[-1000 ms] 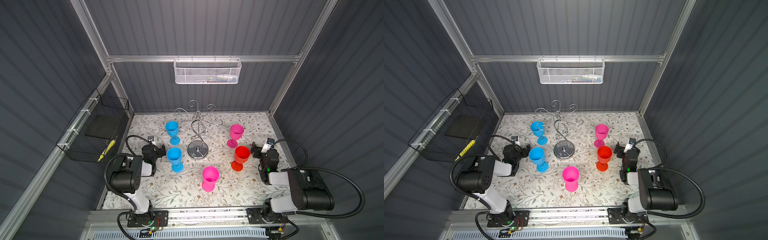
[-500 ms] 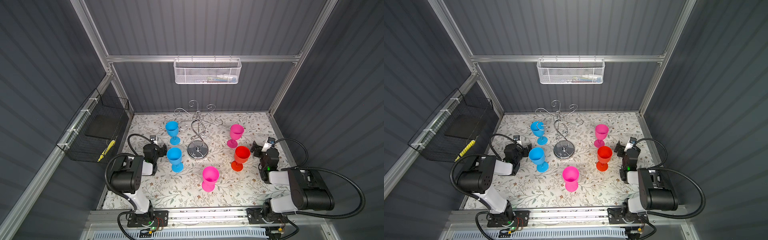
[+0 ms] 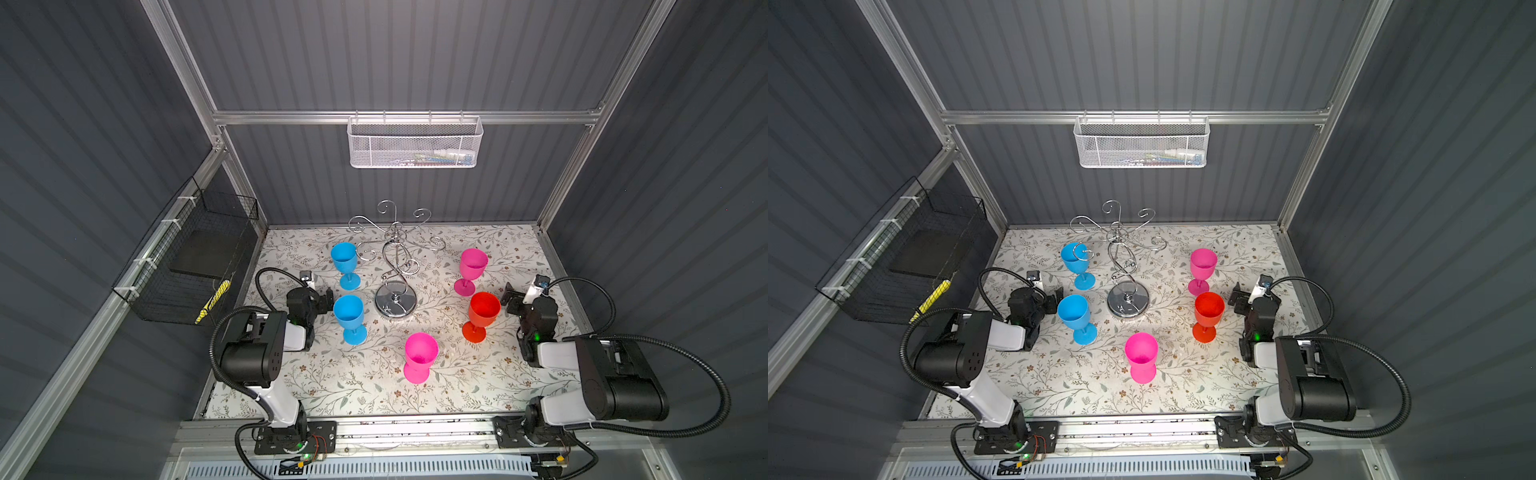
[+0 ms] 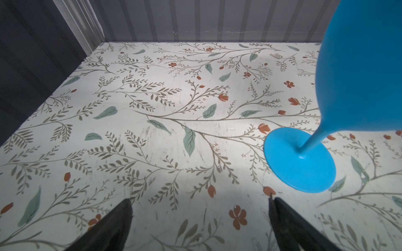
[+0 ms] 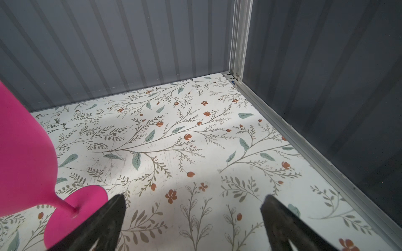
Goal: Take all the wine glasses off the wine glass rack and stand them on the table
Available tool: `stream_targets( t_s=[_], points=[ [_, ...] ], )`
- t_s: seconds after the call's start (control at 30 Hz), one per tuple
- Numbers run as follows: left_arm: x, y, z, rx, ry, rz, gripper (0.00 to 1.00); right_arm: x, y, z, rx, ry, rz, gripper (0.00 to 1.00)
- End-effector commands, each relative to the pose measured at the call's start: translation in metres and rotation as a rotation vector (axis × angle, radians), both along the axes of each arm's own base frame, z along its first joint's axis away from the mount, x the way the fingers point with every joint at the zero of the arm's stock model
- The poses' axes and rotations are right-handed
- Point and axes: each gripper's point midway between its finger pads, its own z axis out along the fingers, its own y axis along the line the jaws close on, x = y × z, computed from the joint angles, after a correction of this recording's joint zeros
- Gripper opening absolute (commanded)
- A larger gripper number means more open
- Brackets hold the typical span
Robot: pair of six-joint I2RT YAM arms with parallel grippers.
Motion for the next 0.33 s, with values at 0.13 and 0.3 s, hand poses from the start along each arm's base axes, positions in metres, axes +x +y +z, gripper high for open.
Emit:
stream_targets(
  t_s=[0.13,0.3],
  points=[
    [0.0012,0.0029,-0.0004,0.026,0.001,0.003,1.00,0.0086,-0.0039,0.0055,-0.007,-0.001,-0.022,0.99],
    [0.0011,0.0029,-0.0005,0.025,0.002,0.003,1.00,0.0066,-0.0035,0.0061,-0.011,-0.003,-0.021,0.99]
  ],
)
